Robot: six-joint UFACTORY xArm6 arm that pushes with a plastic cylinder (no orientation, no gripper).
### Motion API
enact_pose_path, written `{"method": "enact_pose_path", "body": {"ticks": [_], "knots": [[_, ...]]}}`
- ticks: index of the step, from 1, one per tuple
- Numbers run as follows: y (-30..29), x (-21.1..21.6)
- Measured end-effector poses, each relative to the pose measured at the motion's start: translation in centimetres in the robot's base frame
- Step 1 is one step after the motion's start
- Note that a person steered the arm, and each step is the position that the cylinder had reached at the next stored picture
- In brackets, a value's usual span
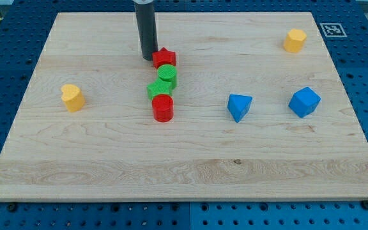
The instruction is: Move the heart horizontally to the hexagon
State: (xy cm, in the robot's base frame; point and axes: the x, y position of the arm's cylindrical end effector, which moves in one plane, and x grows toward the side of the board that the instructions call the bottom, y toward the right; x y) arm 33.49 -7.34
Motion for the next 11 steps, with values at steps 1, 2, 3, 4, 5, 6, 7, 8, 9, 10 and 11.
{"method": "enact_pose_path", "body": {"ticks": [1,2,3,4,5,6,7,8,9,10,11], "knots": [[0.6,0.1],[1.3,0.1],[1.3,0.1],[-2.6,0.1],[-10.2,0.1],[-17.8,2.6],[-20.3,7.9],[-19.8,12.3],[-15.7,13.2],[-11.3,11.0],[-10.3,9.7]]}}
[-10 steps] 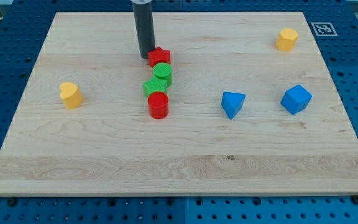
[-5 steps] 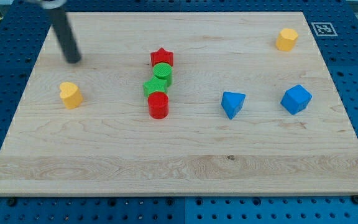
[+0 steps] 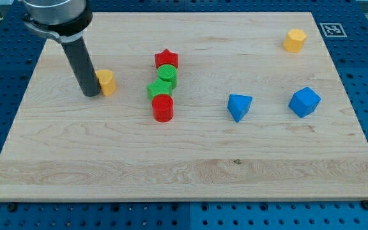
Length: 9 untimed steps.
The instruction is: Move the heart horizontally to the hexagon
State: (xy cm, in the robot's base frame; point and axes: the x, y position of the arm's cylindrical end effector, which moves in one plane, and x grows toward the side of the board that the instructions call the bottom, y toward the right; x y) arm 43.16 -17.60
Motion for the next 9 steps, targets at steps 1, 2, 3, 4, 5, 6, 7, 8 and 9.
{"method": "enact_pose_path", "body": {"ticks": [1,2,3,4,5,6,7,8,9], "knots": [[-0.1,3.9],[1.1,3.5],[1.1,-2.4],[1.0,-10.1],[0.8,-10.5],[-0.7,-5.5],[-0.6,-2.6],[2.0,-4.8],[2.3,-9.9]]}}
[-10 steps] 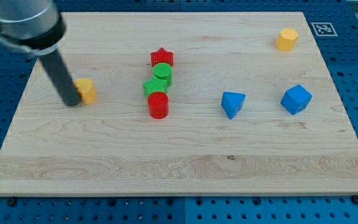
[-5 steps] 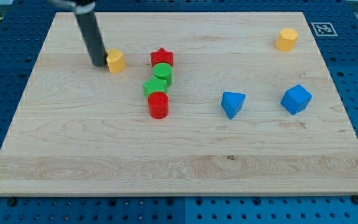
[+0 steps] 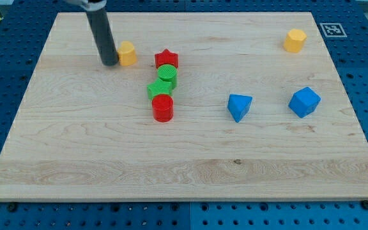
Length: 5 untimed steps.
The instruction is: Move the heart horizontally to the hexagon
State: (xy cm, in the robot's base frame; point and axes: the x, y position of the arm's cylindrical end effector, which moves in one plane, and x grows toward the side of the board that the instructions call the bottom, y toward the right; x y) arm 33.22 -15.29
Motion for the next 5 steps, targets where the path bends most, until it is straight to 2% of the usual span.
{"method": "enact_pose_path", "body": {"ticks": [1,5], "knots": [[0.0,-2.6],[-2.0,-1.2]]}}
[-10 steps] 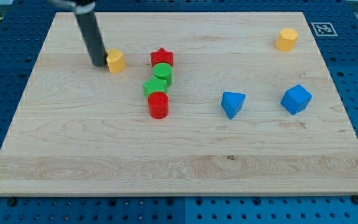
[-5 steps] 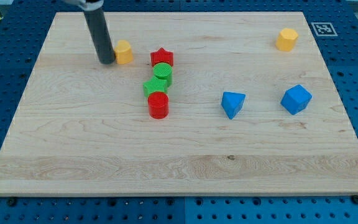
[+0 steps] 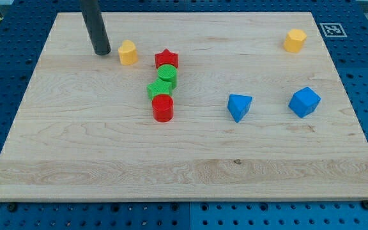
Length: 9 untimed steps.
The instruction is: Move the heart horizontally to the hexagon
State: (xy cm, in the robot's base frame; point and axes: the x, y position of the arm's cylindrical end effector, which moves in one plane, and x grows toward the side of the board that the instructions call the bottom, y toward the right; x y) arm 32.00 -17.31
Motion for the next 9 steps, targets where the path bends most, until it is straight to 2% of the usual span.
{"method": "enact_pose_path", "body": {"ticks": [2,3,4,5,6,8,9], "knots": [[-2.2,1.3],[-0.3,3.6],[5.8,4.0],[9.8,-0.1],[9.8,-2.2],[8.2,-2.1],[3.3,-2.1]]}}
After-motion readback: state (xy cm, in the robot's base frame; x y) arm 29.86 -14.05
